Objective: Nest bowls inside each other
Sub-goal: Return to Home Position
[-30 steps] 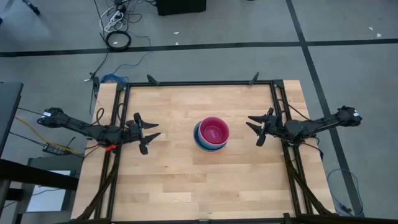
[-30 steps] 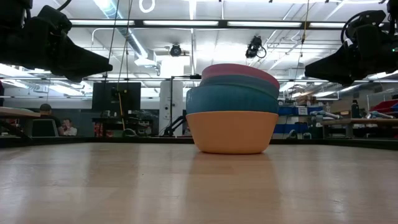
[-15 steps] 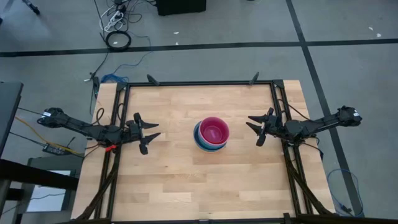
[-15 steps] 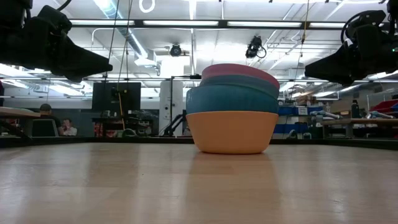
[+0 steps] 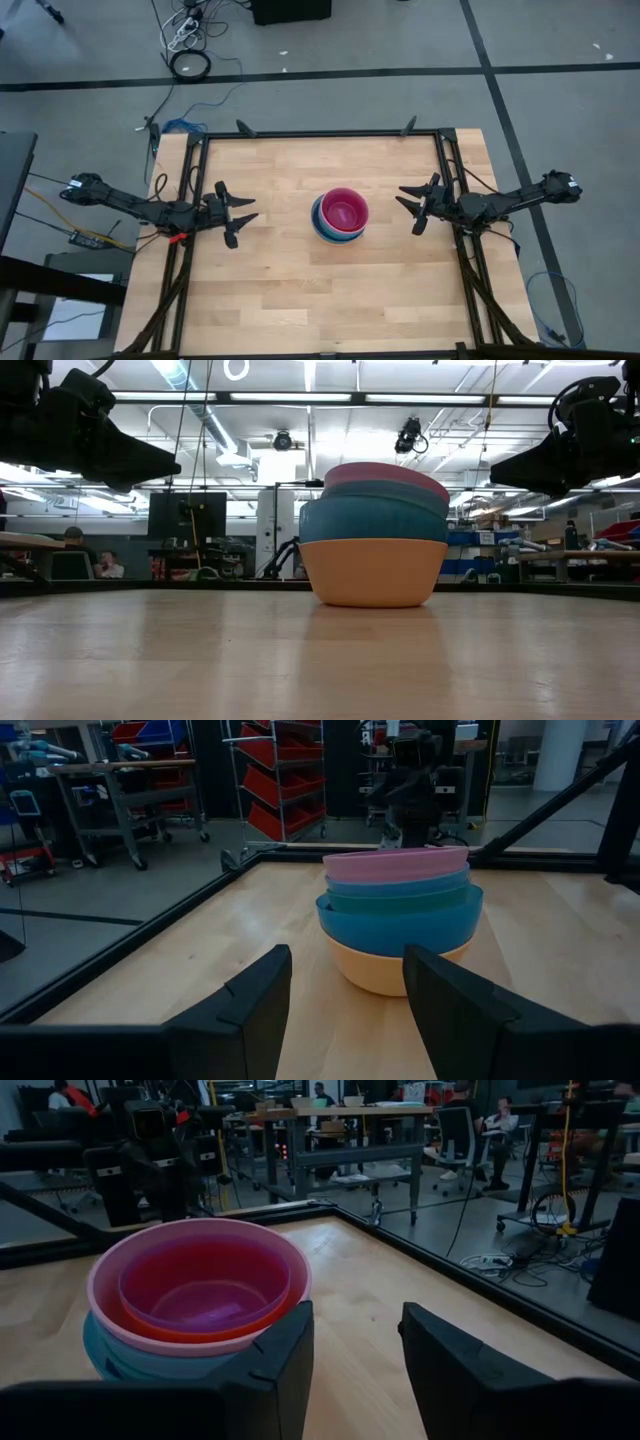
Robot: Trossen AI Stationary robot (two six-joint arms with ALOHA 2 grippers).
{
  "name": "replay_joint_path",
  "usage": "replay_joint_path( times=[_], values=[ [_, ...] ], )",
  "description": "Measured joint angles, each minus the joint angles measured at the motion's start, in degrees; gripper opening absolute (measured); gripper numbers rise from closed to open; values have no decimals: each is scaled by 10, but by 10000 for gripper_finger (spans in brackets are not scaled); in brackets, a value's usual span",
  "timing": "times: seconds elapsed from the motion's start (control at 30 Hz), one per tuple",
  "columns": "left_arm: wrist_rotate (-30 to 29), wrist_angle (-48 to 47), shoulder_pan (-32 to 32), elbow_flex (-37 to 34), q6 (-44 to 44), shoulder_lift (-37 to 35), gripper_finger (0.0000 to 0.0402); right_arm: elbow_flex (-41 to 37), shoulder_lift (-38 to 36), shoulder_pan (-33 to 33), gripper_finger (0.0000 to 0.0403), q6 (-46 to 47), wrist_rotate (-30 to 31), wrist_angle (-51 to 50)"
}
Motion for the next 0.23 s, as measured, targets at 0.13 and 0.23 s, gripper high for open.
replay_joint_path(
  times=[0.13, 0.23],
  values=[
    [0, 0, 0, 0, 0, 0, 202, 0, 0, 0, 144, 0, 0, 0],
    [0, 0, 0, 0, 0, 0, 202, 0, 0, 0, 143, 0, 0, 0]
  ],
)
